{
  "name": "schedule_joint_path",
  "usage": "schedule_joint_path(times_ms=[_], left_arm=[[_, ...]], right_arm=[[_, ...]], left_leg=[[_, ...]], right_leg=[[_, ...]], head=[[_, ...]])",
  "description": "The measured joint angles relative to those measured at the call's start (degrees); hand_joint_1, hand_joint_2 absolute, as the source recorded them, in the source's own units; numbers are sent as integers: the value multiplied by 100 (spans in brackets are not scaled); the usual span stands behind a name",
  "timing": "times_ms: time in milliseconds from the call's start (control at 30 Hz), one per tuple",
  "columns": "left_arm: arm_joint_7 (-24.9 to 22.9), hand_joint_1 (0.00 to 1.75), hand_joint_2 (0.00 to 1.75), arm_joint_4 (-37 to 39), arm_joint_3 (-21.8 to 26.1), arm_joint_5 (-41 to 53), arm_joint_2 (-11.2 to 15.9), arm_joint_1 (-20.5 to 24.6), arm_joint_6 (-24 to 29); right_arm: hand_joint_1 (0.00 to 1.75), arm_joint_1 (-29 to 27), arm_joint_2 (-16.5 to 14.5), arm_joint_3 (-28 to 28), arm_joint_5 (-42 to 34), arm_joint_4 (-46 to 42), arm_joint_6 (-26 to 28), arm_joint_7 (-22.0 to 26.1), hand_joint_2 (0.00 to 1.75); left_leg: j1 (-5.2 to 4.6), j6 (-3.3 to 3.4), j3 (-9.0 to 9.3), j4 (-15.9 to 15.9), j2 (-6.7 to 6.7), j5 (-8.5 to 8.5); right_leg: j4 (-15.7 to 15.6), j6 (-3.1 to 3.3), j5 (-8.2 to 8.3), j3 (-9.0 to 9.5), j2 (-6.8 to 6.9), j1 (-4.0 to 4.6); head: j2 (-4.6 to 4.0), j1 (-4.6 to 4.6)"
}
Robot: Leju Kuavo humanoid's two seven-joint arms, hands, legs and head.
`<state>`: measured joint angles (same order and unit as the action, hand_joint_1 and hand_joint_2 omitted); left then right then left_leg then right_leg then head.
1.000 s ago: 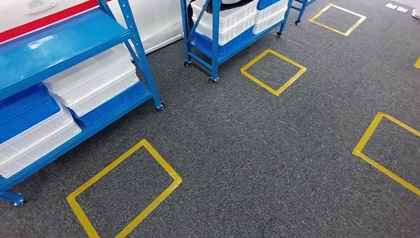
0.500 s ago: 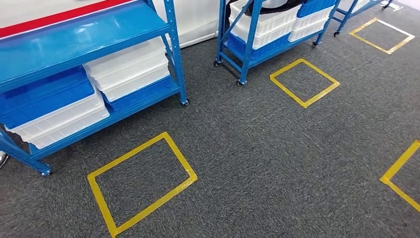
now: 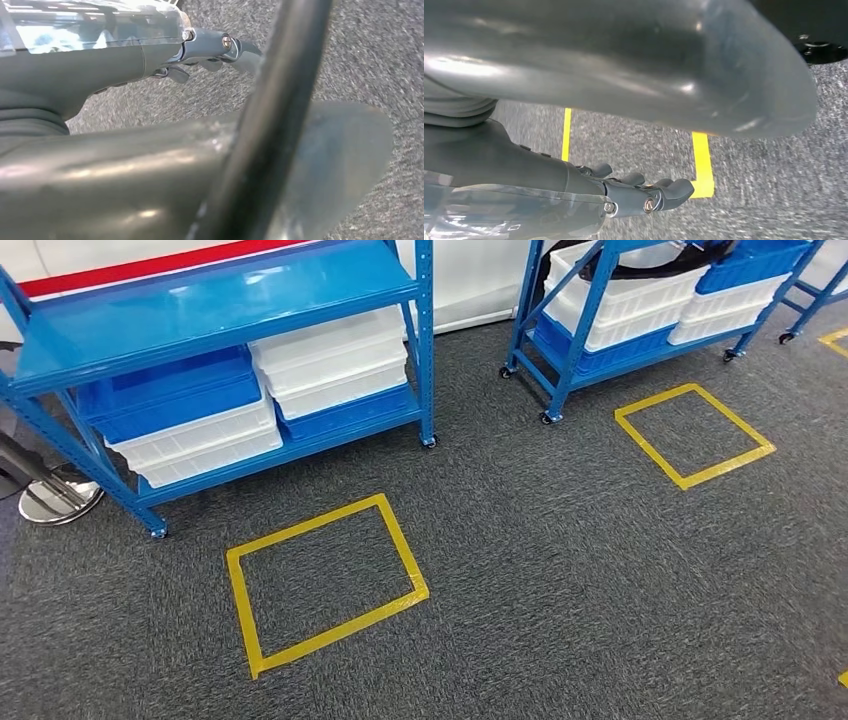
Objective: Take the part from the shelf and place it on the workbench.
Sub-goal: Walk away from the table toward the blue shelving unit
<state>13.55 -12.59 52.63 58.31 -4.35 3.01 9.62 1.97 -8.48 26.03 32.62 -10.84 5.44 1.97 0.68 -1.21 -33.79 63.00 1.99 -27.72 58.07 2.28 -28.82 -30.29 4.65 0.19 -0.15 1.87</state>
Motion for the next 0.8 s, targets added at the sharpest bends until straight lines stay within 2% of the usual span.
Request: schedule_joint_path(times_ms=[33,67,133,167,200,233,267,300,333,367,400,433,467,500,533,600,633,667,700,733,800], left_arm=[[1,0,0,0,0,0,1,13,0],[2,0,0,0,1,0,1,21,0],[2,0,0,0,2,-1,1,4,0],[1,0,0,0,2,-1,1,-15,0],[-1,0,0,0,2,-2,-1,-26,-2],[-1,0,0,0,2,-2,-4,-23,-4],[-1,0,0,0,2,-1,-7,-12,-7],[-1,0,0,0,2,-1,-9,2,-9],[-1,0,0,0,2,0,-10,10,-10],[-2,0,0,0,2,0,-11,7,-11],[-4,0,0,0,3,0,-14,2,-11],[-7,0,0,0,3,-1,-17,-3,-11],[-9,0,0,0,4,-1,-22,-6,-11],[-11,0,0,0,5,-2,-28,-3,-12],[-11,0,0,0,5,-2,-33,4,-13],[-13,0,0,0,8,-2,-37,8,-15],[-20,0,0,0,9,-2,-38,1,-16],[-30,0,0,0,10,-2,-42,-12,-16],[-42,0,0,0,12,-2,-47,-25,-17],[-54,0,0,0,12,-2,-52,-29,-17],[-65,0,0,0,13,-2,-57,-16,-17]], right_arm=[[0,2,-1,0,0,0,0,0,0],[0,8,-2,0,0,0,0,0,0],[0,37,-3,0,1,-1,0,0,0],[0,53,-2,0,1,-2,0,-1,0],[0,60,-1,0,2,-3,0,-2,0],[0,58,0,1,2,-4,0,-4,0],[0,49,1,1,1,-4,0,-7,0],[0,39,1,2,1,-4,0,-9,0],[0,32,2,2,1,-4,0,-13,0],[0,25,2,2,1,-3,0,-16,0],[0,19,3,2,1,-3,0,-20,0],[0,12,5,2,2,-2,0,-22,0],[0,6,8,2,2,-2,0,-24,0],[0,-3,11,2,2,-2,0,-25,0],[0,-9,13,3,2,-2,0,-25,0],[0,-2,15,4,2,-2,1,-26,0],[0,7,15,4,3,-2,2,-27,0],[0,15,15,4,5,-2,5,-33,0],[0,14,16,4,7,-2,9,-44,0],[0,7,16,4,9,-2,13,-57,0],[0,-17,15,4,10,-2,18,-83,0]], left_leg=[[-26,38,152,-292,94,80],[-51,71,224,-453,159,104],[-67,122,214,-509,89,111],[-54,148,224,-538,39,136],[-36,180,235,-569,-11,167],[-15,215,240,-600,-64,201],[-3,238,236,-613,-115,229],[0,254,213,-613,-175,245],[0,259,193,-609,-241,255],[1,256,181,-604,-311,261],[4,248,174,-596,-387,266],[9,236,174,-587,-464,267],[15,219,174,-573,-541,265],[16,191,162,-549,-611,259],[14,155,141,-519,-676,254],[14,69,88,-493,-781,257],[22,25,67,-503,-832,271],[35,-11,55,-504,-827,273],[43,-40,28,-453,-736,233],[45,-60,-44,-295,-597,125],[44,-83,-330,358,-318,-259]], right_leg=[[8,-21,-13,8,61,13],[14,-45,-24,15,117,22],[8,-98,-30,35,216,27],[23,-131,-48,47,190,19],[86,-165,-106,30,84,11],[254,-198,-231,-39,-69,0],[536,-225,-409,-171,-246,-22],[906,-244,-607,-355,-368,-37],[1273,-259,-762,-537,-419,-54],[1514,-275,-813,-661,-437,-73],[1557,-288,-745,-692,-443,-93],[1371,-296,-570,-615,-457,-116],[1018,-302,-338,-458,-513,-141],[638,-306,-158,-292,-647,-161],[341,-304,-39,-172,-763,-174],[112,-279,1,-91,-889,-162],[104,-247,11,-92,-829,-154],[84,-206,27,-82,-763,-152],[60,-159,45,-74,-700,-153],[36,-116,61,-69,-625,-155],[20,-64,68,-71,-466,-130]], head=[[0,-1],[0,0],[0,-1],[0,-1],[0,-2],[0,-2],[0,-1],[0,-1],[0,-1],[0,-1],[0,-2],[0,-2],[0,-2],[0,-2],[0,-1],[0,-1],[0,-1],[0,-1],[0,0],[0,1],[0,2]])
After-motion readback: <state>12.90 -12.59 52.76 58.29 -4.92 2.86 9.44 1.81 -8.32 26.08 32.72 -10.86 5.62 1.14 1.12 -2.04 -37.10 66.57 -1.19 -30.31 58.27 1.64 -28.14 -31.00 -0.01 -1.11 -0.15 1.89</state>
